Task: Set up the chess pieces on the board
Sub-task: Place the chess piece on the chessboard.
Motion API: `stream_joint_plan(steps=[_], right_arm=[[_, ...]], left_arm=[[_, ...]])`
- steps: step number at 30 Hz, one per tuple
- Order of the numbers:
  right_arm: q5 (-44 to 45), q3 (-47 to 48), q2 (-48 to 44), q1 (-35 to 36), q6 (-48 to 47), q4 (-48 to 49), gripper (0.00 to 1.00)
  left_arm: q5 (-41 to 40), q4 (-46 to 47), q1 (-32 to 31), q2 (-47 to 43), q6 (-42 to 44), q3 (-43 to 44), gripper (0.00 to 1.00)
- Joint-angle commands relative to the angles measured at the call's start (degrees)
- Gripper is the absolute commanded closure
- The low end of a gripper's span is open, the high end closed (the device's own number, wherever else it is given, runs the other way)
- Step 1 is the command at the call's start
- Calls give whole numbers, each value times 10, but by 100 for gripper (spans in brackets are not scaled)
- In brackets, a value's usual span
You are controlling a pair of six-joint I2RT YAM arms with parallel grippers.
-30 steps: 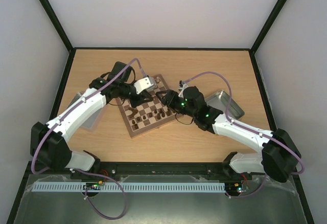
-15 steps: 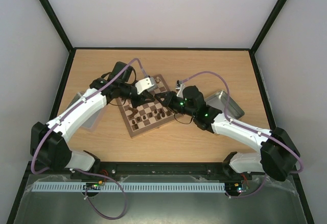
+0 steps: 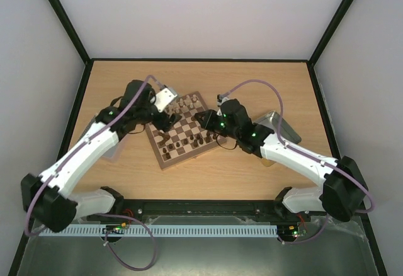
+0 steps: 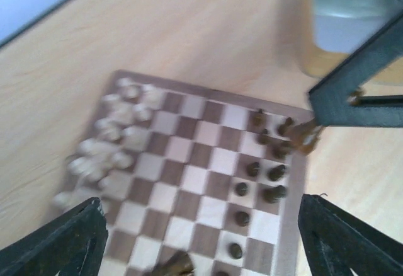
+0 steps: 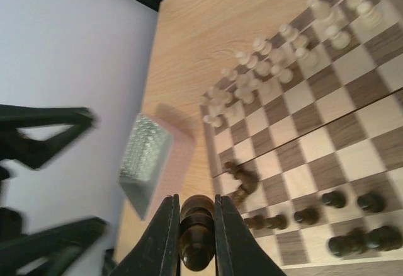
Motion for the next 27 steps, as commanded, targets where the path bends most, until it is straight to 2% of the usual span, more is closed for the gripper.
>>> stream_joint_plan(steps=[1, 2, 3, 7, 14, 20, 27], right_arm=[[65, 55, 27, 2, -110, -127, 98], [72, 65, 36, 4, -126, -145, 98], [83, 76, 45, 10, -141, -160, 98], [140, 117, 84, 45, -181, -206, 98], [201, 156, 146, 83, -190, -239, 98], [232, 184, 171, 96, -192, -264, 98], [237, 207, 196, 119, -203, -289, 98]], left_arm=[[-215, 75, 10, -93, -143, -46, 9], [-256, 89, 15, -115, -177, -58, 3], [-289, 99, 19, -137, -207, -69, 1], [-349, 125, 61, -225, -303, -120, 1], [-350, 122, 110, -302, -355, -182, 1], [-347, 125, 115, -331, -396, -234, 1], [-356, 118, 116, -344, -393, -245, 1]])
